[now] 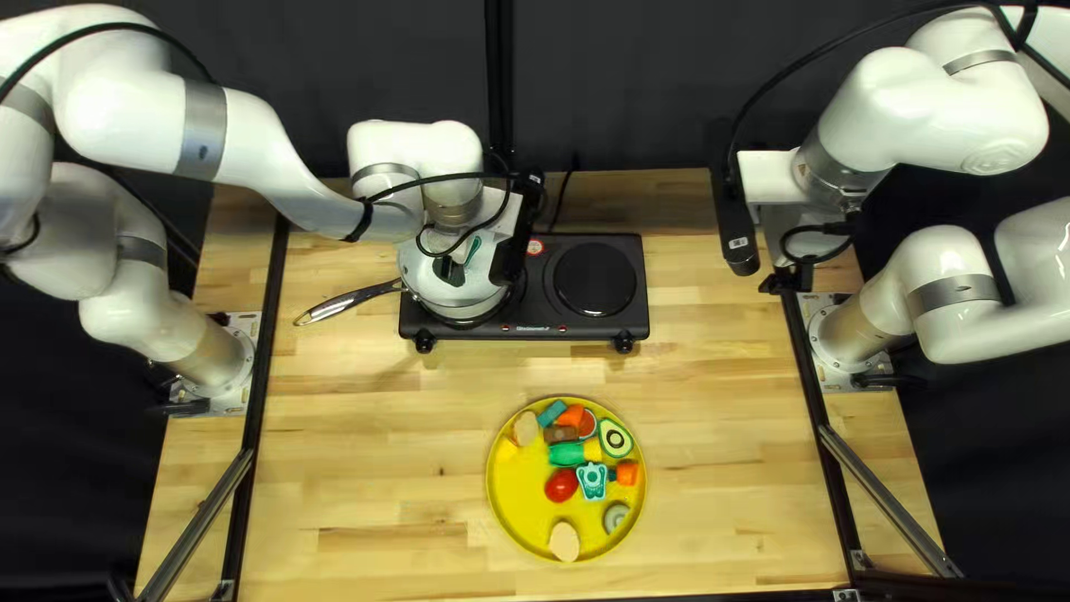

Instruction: Pick up a pot and place it onto the stove surface, add food to pot

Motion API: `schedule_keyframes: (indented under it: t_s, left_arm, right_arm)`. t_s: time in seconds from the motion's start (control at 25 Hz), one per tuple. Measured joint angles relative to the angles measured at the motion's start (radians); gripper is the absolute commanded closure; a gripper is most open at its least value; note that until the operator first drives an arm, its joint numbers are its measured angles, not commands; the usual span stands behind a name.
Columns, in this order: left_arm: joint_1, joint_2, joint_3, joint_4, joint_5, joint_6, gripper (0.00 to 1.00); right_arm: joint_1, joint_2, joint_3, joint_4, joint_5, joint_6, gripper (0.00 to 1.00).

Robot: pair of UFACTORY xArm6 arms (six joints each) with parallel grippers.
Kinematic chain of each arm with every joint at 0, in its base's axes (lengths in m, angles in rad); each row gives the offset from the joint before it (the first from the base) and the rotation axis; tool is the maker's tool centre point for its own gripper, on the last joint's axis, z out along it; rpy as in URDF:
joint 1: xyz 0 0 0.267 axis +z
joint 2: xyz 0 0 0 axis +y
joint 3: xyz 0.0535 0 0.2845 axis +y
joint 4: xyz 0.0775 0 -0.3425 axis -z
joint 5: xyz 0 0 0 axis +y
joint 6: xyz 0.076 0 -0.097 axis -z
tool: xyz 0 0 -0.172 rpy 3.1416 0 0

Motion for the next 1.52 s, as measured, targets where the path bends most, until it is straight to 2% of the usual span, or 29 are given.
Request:
schedule_keyframes:
  t_s: [0.16, 0.32, 0.6, 0.84, 1.0, 1.2, 1.36, 1.52]
  left_arm:
    - [-0.03, -0.034, -0.004, 0.012, 0.056, -0.026, 0.0]
    - [-0.111, -0.067, -0.053, 0.029, 0.179, -0.092, 0.01]
    - [-0.381, -0.043, -0.233, 0.045, 0.384, -0.315, 0.0]
    - [-0.605, 0.092, -0.428, 0.039, 0.454, -0.495, 0.0]
    - [-0.699, 0.214, -0.524, 0.023, 0.424, -0.584, 0.0]
    - [-0.744, 0.316, -0.55, 0.01, 0.311, -0.647, 0.0]
    - [-0.727, 0.372, -0.524, -0.009, 0.196, -0.626, 0.0]
    - [-0.682, 0.382, -0.43, -0.032, 0.083, -0.557, 0.0]
  right_arm:
    - [0.0, 0.0, 0.0, 0.0, 0.0, 0.0, 0.0]
    - [0.0, 0.0, 0.0, 0.0, 0.0, 0.0, 0.0]
    - [0.0, 0.0, 0.0, 0.0, 0.0, 0.0, 0.0]
    - [0.0, 0.0, 0.0, 0.0, 0.0, 0.0, 0.0]
    - [0.0, 0.0, 0.0, 0.0, 0.0, 0.0, 0.0]
    - [0.0, 0.0, 0.0, 0.0, 0.0, 0.0, 0.0]
    - [0.0, 0.0, 0.0, 0.0, 0.0, 0.0, 0.0]
    - [0.0, 0.0, 0.0, 0.0, 0.0, 0.0, 0.0]
